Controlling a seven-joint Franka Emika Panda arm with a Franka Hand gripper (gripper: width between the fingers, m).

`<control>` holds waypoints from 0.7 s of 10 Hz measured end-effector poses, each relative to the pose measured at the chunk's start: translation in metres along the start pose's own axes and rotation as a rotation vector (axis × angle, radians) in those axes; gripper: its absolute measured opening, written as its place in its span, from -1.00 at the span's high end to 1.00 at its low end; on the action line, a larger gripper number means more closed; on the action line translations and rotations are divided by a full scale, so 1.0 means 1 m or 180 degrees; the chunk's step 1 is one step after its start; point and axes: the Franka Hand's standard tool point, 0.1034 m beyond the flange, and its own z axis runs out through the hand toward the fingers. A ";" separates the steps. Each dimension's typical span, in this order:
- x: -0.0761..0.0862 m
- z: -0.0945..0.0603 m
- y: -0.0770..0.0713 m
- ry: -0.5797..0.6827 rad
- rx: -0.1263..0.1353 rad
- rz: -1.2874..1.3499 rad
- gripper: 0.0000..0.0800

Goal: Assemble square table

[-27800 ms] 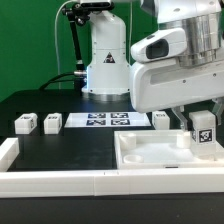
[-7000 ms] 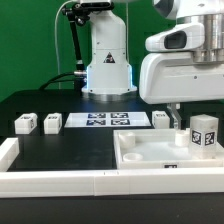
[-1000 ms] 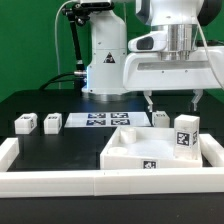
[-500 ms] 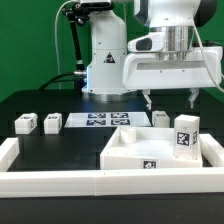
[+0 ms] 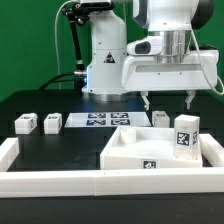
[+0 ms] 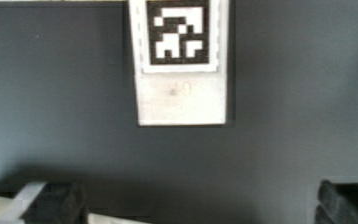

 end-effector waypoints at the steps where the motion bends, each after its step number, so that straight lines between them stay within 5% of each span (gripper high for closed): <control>1: -0.001 0.000 0.000 -0.0062 -0.0004 0.0006 -0.62; 7: -0.005 -0.001 0.004 -0.1153 -0.0015 -0.0187 -0.62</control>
Offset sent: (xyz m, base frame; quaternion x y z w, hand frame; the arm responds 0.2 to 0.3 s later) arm -0.0004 -0.0008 -0.0005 -0.0003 -0.1346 -0.0271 0.9905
